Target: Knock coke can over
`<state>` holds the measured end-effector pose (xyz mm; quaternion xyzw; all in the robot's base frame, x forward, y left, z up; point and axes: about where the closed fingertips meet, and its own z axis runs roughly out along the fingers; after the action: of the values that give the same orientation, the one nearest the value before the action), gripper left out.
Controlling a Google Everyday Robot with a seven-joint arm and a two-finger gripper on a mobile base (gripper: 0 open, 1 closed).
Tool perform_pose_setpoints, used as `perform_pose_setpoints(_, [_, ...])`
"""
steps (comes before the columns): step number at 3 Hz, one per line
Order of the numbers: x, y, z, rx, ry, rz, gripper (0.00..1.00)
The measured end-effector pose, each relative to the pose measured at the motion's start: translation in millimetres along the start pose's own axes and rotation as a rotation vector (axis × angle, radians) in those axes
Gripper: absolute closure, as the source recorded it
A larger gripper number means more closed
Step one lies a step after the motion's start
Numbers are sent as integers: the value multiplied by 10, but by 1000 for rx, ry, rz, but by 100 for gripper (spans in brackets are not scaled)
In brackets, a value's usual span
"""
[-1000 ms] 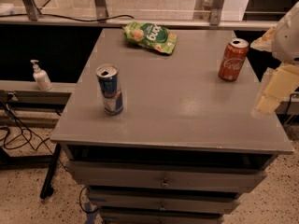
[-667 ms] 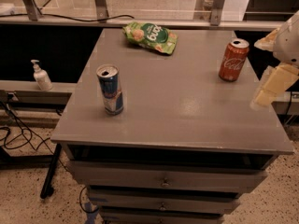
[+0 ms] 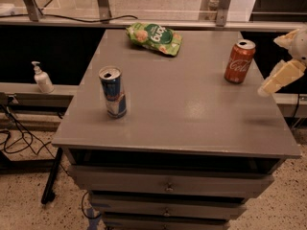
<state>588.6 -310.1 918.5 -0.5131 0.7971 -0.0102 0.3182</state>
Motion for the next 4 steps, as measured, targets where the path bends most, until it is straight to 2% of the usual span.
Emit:
perform_pose_setpoints(1, [-88,-139,312,-11,-99,74,0])
perform_pose_setpoints(3, [-191,-187,724,-52,-293,231,0])
perform_pose_setpoints(4, [-249,-249,857,-69,-397,269,0])
